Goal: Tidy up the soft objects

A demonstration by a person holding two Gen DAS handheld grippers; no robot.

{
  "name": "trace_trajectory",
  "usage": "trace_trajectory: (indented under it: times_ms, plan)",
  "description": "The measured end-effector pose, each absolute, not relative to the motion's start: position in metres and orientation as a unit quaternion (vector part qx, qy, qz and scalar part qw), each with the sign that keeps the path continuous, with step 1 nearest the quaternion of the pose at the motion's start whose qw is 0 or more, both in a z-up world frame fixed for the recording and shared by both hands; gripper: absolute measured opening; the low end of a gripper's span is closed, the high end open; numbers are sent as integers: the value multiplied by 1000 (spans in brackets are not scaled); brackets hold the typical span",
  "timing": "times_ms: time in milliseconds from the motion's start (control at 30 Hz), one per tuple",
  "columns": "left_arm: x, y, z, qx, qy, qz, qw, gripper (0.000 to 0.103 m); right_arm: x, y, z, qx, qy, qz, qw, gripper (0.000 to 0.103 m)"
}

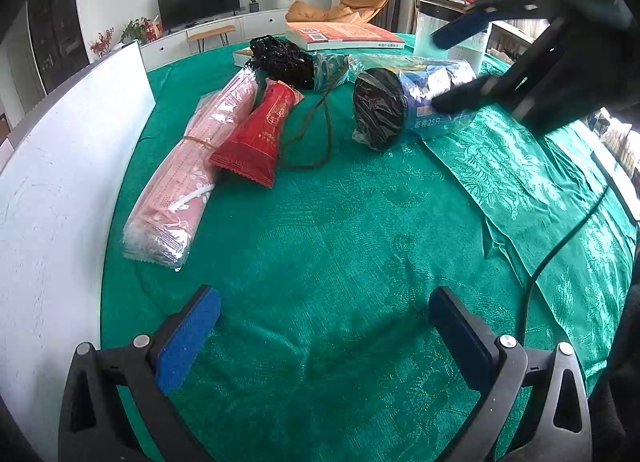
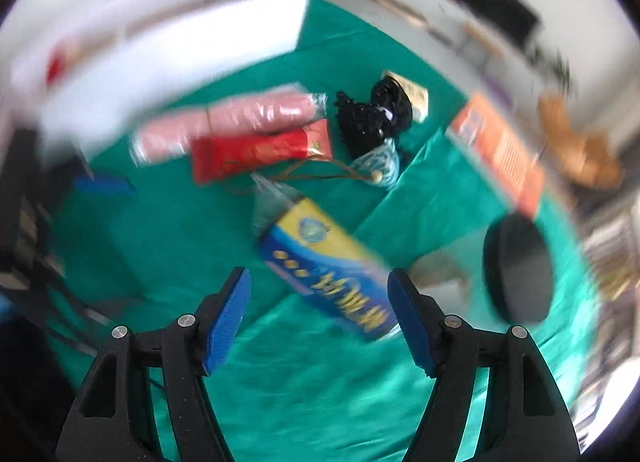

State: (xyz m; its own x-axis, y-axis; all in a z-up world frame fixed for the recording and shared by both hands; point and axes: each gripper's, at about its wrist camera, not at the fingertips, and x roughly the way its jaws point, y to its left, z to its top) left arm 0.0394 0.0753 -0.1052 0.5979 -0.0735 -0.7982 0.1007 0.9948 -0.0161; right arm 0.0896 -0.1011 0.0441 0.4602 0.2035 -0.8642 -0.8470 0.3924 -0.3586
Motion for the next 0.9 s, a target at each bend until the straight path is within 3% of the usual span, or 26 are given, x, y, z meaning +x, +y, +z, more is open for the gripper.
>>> trace_trajectory:
  times_ms: [67,133,267,533,633,767,900]
  plan:
    - [39,75,-106,18,446,-47,893,103,84,-74,9,-502,355,337,713,74]
    - [38,76,-106,17,446,-48,894,103,76,-59,-20,-514,364,311,711,74]
    - [38,76,-105,17,446,-48,894,103,89,-83,9,-399,412,283,769,65]
    - [37,76,-105,18,446,-47,894,103,64,-232,47,-121,554,257,782,60]
    - [37,75,-105,19,446,-46,893,103,89,-296,47,-16,543,187,819,59]
    - [37,75,-105,19,446,-46,893,103,120,-343,40,90,461,129,873,64]
    - [37,75,-105,19,446,-46,893,103,120,-330,8,79,466,103,875,69]
